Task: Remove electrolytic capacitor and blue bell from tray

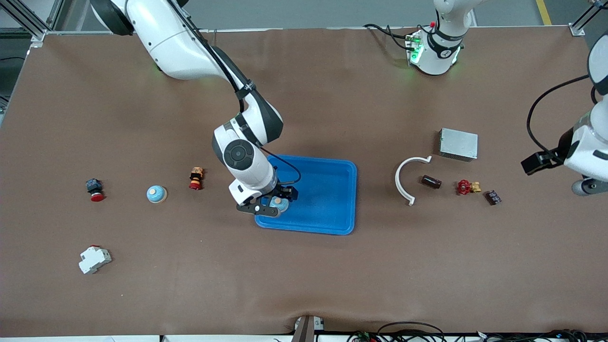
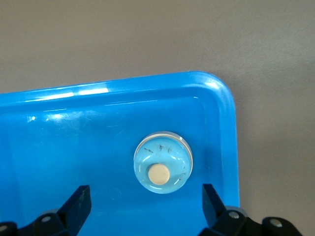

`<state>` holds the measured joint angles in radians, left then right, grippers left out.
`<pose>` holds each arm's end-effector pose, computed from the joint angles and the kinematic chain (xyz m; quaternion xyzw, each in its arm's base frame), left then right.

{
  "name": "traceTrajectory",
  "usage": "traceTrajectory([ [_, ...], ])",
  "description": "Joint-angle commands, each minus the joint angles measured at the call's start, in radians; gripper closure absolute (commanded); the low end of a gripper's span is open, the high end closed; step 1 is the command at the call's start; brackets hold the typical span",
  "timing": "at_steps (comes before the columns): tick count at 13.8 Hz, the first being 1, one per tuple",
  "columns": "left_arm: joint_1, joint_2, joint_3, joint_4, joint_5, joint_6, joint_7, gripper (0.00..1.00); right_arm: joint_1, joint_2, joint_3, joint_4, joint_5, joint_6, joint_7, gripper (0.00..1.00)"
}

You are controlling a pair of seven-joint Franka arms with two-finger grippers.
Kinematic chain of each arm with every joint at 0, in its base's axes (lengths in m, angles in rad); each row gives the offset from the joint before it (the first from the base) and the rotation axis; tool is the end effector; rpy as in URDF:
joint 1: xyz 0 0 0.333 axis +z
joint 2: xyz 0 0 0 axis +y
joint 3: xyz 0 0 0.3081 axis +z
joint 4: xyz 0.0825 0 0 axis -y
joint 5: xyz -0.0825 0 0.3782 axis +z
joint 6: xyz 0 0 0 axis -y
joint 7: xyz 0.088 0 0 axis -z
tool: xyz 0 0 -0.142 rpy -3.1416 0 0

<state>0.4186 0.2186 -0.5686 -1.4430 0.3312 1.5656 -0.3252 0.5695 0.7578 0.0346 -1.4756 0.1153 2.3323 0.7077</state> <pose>0.6035 -0.0134 0.5351 -0.9901 -0.0863 0.0051 0.1110 0.5939 0.4113 0.2004 -0.9928 0.0945 -0.0054 0.0738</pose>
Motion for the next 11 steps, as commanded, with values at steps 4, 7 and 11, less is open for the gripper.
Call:
traceTrajectory([
  [4, -0.148, -0.132, 0.137, -0.005, -0.060, -0.113, 0.026, 0.00, 0.010, 0.052, -0.016, 0.040, -0.002, 0.019, 0.001, 0.00],
  [7, -0.351, -0.174, 0.356, -0.005, -0.108, -0.139, 0.049, 0.00, 0.013, 0.061, -0.016, 0.040, -0.003, 0.024, 0.001, 0.00],
  [11, -0.391, -0.206, 0.469, -0.025, -0.202, -0.138, 0.153, 0.00, 0.013, 0.077, -0.016, 0.040, -0.003, 0.041, -0.001, 0.00],
])
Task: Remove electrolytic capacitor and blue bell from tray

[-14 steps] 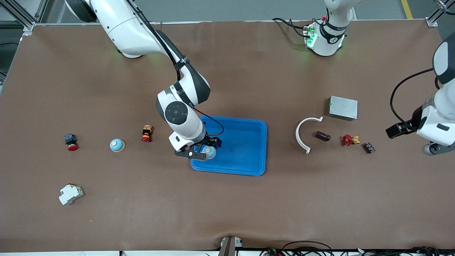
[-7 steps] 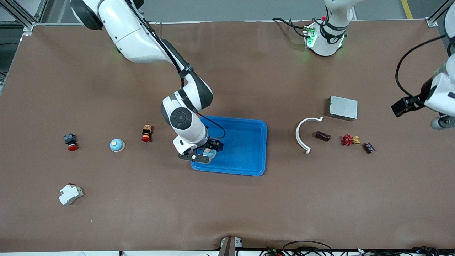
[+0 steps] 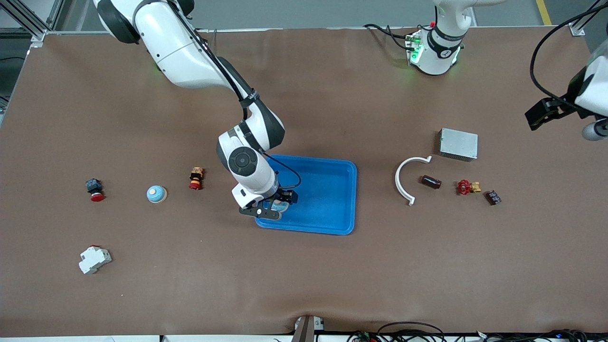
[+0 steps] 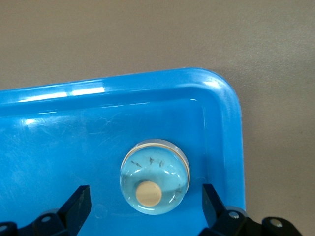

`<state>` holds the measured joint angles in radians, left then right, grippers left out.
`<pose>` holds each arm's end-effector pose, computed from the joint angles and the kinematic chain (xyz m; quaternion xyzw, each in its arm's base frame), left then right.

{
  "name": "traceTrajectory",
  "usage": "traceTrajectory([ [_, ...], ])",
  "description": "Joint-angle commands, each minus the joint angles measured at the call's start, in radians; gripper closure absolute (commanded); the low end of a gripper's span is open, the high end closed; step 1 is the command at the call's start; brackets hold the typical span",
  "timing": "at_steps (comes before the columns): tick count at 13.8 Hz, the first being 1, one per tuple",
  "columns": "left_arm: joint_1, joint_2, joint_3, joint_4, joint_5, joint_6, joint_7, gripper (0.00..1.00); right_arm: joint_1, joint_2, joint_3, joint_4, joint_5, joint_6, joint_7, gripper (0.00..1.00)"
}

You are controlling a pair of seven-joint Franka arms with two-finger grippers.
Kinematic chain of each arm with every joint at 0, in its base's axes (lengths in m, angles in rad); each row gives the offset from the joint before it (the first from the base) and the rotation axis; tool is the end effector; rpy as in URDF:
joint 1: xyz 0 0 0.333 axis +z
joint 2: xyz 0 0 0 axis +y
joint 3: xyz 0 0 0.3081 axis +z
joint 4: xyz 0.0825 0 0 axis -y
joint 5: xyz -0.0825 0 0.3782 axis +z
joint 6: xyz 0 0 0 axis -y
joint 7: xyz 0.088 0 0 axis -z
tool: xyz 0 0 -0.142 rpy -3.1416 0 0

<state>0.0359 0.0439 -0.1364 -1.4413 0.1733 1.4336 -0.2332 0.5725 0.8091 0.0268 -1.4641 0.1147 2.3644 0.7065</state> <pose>0.5460 -0.0269 0.6077 -0.9933 -0.0757 0.0114 0.0861 0.5960 0.4087 0.1716 -0.9929 0.0969 -0.0048 0.0685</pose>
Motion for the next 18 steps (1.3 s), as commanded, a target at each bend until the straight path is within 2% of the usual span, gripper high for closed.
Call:
traceTrajectory([
  [1, -0.007, -0.042, 0.052, -0.031, -0.067, -0.002, 0.078, 0.00, 0.013, 0.032, -0.008, 0.028, -0.003, 0.021, 0.002, 0.00],
  [3, -0.005, -0.055, 0.095, -0.036, -0.122, -0.001, 0.087, 0.00, 0.024, 0.038, -0.008, 0.028, -0.032, 0.030, 0.005, 0.00],
  [6, -0.001, -0.062, 0.101, -0.047, -0.147, 0.007, 0.110, 0.00, 0.029, 0.048, -0.008, 0.027, -0.055, 0.064, 0.007, 0.00],
  [7, -0.001, -0.077, 0.101, -0.065, -0.152, 0.020, 0.136, 0.00, 0.033, 0.048, -0.008, 0.027, -0.055, 0.064, 0.007, 0.00],
  [9, 0.004, -0.131, 0.103, -0.160, -0.185, 0.094, 0.144, 0.00, 0.032, 0.050, -0.008, 0.027, -0.059, 0.064, 0.004, 0.00],
  [11, -0.002, -0.159, 0.101, -0.206, -0.187, 0.123, 0.144, 0.00, 0.029, 0.050, -0.008, 0.027, -0.061, 0.062, -0.001, 0.36],
  [14, -0.042, -0.157, 0.092, -0.206, -0.181, 0.117, 0.147, 0.00, 0.029, 0.048, -0.008, 0.027, -0.063, 0.062, -0.002, 0.76],
  [16, -0.042, -0.159, 0.090, -0.211, -0.187, 0.116, 0.149, 0.00, 0.017, 0.045, -0.007, 0.027, -0.057, 0.061, -0.007, 0.91],
  [18, -0.041, -0.156, 0.092, -0.203, -0.186, 0.110, 0.149, 0.00, 0.015, 0.035, -0.007, 0.028, -0.053, 0.052, -0.024, 0.91],
])
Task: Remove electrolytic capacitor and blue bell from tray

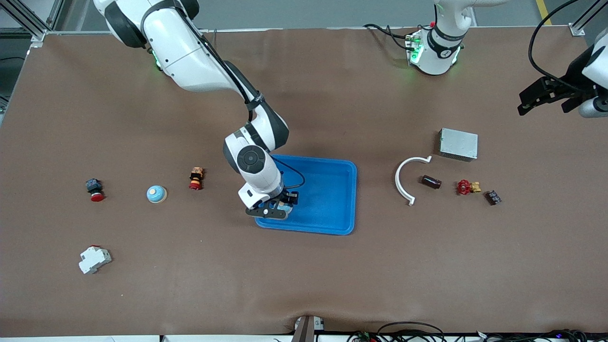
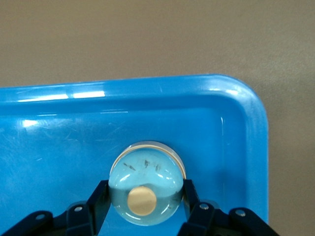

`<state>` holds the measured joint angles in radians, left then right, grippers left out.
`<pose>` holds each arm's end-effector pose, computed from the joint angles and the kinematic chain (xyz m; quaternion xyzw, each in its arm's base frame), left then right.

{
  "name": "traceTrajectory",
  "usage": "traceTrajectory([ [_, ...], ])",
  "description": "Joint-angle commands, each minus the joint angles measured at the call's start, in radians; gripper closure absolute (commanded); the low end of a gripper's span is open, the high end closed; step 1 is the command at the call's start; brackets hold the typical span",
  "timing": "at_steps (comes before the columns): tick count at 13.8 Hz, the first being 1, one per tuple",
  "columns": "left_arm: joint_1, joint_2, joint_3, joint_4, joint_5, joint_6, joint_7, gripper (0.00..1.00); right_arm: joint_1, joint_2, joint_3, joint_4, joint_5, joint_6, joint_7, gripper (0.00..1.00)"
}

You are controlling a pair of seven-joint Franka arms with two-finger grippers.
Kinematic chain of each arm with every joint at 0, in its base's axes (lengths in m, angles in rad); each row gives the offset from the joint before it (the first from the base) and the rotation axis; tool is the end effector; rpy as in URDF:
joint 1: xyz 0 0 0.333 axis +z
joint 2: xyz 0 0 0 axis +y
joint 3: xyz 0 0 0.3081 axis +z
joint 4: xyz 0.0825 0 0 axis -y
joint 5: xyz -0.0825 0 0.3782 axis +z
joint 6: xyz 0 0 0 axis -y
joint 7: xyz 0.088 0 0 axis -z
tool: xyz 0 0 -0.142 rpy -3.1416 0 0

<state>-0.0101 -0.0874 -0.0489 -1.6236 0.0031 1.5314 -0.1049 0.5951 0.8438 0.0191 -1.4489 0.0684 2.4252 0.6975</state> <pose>0.5168 -0.0311 0.6002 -0.9997 -0.0231 0.0021 0.0039 0.5964 0.4201 0.1592 -0.9949 0.0694 -0.0335 0.0649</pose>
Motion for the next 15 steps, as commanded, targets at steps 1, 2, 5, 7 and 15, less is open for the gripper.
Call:
traceTrajectory([
  [1, 0.005, -0.017, 0.004, -0.013, -0.015, 0.012, 0.021, 0.00, -0.001, -0.012, -0.001, 0.012, -0.007, -0.018, -0.015, 0.91],
  [2, 0.004, -0.017, 0.004, -0.013, -0.014, 0.012, 0.019, 0.00, -0.004, -0.025, 0.001, 0.012, -0.007, -0.061, -0.016, 0.91],
  [5, 0.005, -0.014, 0.004, -0.002, -0.009, 0.006, 0.022, 0.00, -0.033, -0.097, 0.007, 0.022, -0.001, -0.204, -0.036, 0.91],
  [7, 0.010, 0.000, 0.006, 0.017, -0.008, 0.004, 0.016, 0.00, -0.050, -0.143, 0.005, 0.021, 0.004, -0.270, -0.128, 0.93],
  [15, 0.007, -0.014, 0.000, 0.008, -0.003, -0.031, 0.002, 0.00, -0.195, -0.256, 0.004, -0.045, 0.005, -0.365, -0.536, 0.95],
])
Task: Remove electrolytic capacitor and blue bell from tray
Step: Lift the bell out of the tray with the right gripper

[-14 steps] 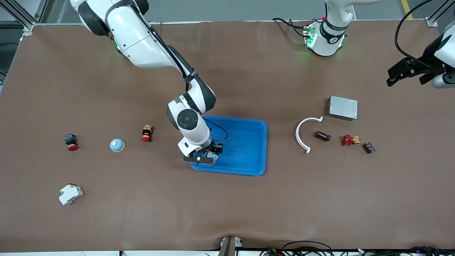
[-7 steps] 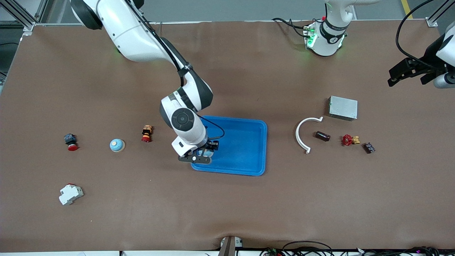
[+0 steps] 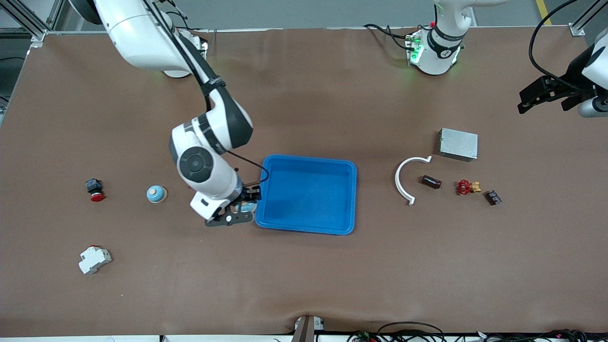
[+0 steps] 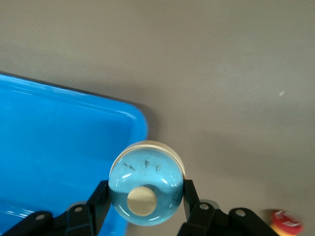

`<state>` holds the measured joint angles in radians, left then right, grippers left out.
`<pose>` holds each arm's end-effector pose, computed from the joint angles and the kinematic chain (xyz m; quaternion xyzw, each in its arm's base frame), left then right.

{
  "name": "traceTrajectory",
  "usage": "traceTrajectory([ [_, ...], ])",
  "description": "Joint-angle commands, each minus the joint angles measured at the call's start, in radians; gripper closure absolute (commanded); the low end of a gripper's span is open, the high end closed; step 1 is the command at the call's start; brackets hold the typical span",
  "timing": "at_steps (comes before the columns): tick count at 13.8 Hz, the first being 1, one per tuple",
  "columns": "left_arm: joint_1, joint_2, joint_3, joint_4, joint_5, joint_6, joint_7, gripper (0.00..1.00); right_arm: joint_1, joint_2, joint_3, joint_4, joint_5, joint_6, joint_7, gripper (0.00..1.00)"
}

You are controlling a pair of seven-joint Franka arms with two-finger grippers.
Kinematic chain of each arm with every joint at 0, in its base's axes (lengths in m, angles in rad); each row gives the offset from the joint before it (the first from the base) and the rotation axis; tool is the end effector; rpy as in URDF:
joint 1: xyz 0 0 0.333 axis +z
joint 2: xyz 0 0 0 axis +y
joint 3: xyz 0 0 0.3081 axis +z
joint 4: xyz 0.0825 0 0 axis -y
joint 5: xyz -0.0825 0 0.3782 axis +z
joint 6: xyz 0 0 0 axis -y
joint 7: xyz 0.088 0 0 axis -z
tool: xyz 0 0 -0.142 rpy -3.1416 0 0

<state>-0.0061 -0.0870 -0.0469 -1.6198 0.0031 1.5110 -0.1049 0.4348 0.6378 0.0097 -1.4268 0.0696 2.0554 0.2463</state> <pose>0.5144 -0.0278 0.6000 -0.9996 -0.0261 0.0106 0.0044 0.6377 0.3091 0.2822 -0.9961 -0.0817 0.0157 0.0301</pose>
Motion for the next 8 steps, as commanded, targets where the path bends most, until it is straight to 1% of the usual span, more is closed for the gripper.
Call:
traceTrajectory([
  [1, 0.003, -0.016, -0.004, 0.004, -0.003, -0.011, 0.002, 0.00, -0.053, -0.052, 0.013, -0.078, 0.004, 0.005, -0.129, 0.95],
  [4, 0.003, -0.017, -0.004, 0.011, -0.003, -0.011, 0.002, 0.00, -0.074, -0.066, 0.015, -0.148, 0.006, 0.026, -0.217, 0.95],
  [5, 0.003, -0.023, -0.004, 0.011, -0.003, -0.011, 0.004, 0.00, -0.083, -0.078, 0.015, -0.191, 0.006, 0.058, -0.254, 0.96],
  [8, 0.008, -0.023, -0.002, 0.011, -0.005, -0.015, 0.002, 0.00, -0.097, -0.119, 0.016, -0.343, 0.009, 0.213, -0.350, 0.96],
])
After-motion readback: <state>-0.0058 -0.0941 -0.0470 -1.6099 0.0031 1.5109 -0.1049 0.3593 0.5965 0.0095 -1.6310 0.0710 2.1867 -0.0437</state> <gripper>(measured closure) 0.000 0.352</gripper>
